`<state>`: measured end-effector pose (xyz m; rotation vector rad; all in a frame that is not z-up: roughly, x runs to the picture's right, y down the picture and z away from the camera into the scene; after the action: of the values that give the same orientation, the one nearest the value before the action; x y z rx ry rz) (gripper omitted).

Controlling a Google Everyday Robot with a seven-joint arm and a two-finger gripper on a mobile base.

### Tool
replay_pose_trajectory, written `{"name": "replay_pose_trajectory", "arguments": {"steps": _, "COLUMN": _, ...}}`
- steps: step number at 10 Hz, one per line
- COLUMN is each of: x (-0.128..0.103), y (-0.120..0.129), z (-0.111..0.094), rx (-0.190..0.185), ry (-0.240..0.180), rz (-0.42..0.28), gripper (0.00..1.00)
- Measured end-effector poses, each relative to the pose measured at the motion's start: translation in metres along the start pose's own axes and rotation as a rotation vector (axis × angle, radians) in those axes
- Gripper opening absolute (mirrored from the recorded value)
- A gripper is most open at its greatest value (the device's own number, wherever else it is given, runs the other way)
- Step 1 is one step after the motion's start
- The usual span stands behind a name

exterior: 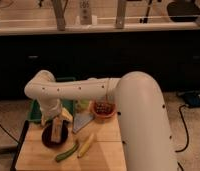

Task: Place eraser in purple bowl

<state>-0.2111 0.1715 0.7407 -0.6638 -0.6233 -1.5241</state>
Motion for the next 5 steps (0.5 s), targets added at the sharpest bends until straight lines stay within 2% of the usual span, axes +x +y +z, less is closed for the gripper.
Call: {"name": "replay_pose_trajectory", "arguments": {"steps": 5, "x": 0.0002, "y": 0.0027, "z": 0.0007, "rx": 0.005, "ry": -0.005, "rz": 0.009, "gripper": 0.8}}
